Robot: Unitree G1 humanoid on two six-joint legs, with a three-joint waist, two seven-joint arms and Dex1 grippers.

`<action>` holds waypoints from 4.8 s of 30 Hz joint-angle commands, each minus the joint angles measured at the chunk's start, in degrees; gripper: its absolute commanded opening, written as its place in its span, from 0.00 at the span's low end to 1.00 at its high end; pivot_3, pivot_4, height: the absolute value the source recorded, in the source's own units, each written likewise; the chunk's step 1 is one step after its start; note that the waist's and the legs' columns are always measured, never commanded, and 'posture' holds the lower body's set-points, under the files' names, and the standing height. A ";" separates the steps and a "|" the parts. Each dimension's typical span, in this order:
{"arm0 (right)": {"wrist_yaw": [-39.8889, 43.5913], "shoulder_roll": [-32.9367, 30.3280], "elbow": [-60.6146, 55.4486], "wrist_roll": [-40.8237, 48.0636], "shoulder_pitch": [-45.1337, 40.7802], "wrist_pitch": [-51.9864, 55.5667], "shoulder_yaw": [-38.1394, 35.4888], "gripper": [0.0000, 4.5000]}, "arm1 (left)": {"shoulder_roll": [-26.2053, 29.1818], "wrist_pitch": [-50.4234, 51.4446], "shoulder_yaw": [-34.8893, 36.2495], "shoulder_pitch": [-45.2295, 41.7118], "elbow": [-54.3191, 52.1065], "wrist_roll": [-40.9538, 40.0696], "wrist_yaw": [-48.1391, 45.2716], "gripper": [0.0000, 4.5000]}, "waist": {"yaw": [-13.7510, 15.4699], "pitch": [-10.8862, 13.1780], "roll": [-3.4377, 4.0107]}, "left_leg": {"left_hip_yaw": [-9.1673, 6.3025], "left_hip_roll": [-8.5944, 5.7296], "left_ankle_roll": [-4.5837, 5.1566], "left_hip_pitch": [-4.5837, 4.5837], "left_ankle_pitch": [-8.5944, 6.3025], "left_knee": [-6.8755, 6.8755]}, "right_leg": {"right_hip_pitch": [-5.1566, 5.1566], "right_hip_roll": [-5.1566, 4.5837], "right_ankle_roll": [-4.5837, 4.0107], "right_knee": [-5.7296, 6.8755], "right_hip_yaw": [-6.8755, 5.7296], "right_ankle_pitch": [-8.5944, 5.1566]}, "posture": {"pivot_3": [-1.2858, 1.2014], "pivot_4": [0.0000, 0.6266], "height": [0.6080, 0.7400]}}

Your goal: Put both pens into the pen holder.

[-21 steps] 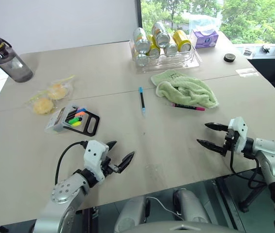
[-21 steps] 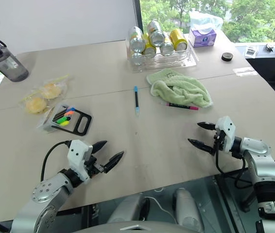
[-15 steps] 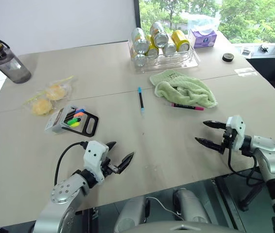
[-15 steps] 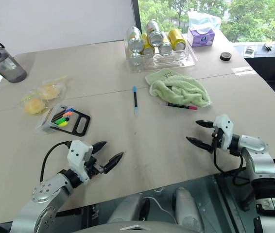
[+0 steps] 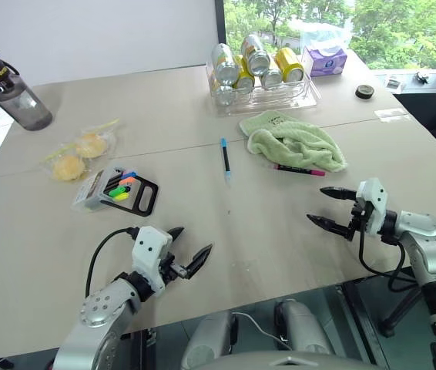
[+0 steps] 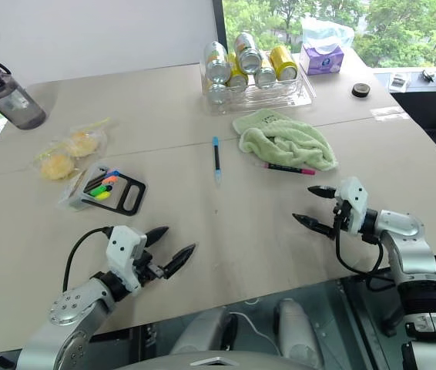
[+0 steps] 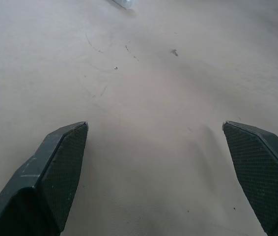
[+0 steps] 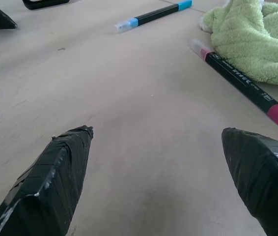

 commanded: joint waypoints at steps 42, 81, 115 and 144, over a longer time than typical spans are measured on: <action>-31.65 17.11 56.73 -20.66 -54.07 5.91 7.10 0.77 | 18.69 19.92 22.85 -13.76 -10.60 -29.50 -3.74 1.00 | -2.01 0.11 0.05 | 0.15 -0.06 -0.05 -0.71 0.03 -0.13 | -0.89 0.04 -0.02 0.07 0.00 0.01 | 0.52 0.24 0.99; -28.34 -10.79 13.99 -12.10 -35.88 28.61 -7.14 0.51 | 18.20 18.12 8.23 -33.70 -0.77 -22.61 -7.20 1.00 | -1.75 0.20 0.22 | 0.52 0.00 -0.04 -0.65 0.04 -0.07 | -0.92 0.10 -0.01 0.25 0.39 0.02 | 0.52 0.24 0.99; -3.10 5.63 43.64 -20.75 -44.60 12.17 20.10 0.60 | 27.02 25.18 23.16 -17.76 -7.18 -34.47 -17.21 1.00 | -1.76 0.17 0.17 | 0.39 0.06 -0.05 -0.62 0.04 -0.11 | -0.88 0.12 -0.02 0.14 0.17 0.02 | 0.52 0.24 0.99; -8.81 11.74 -29.01 16.57 -18.90 43.23 3.60 0.02 | -11.33 23.48 8.16 -31.94 0.29 -45.00 13.86 1.00 | -0.91 0.10 0.07 | 0.19 -0.08 -0.06 -0.71 0.03 0.41 | -0.84 0.04 0.00 0.52 0.06 0.03 | 0.52 0.24 0.99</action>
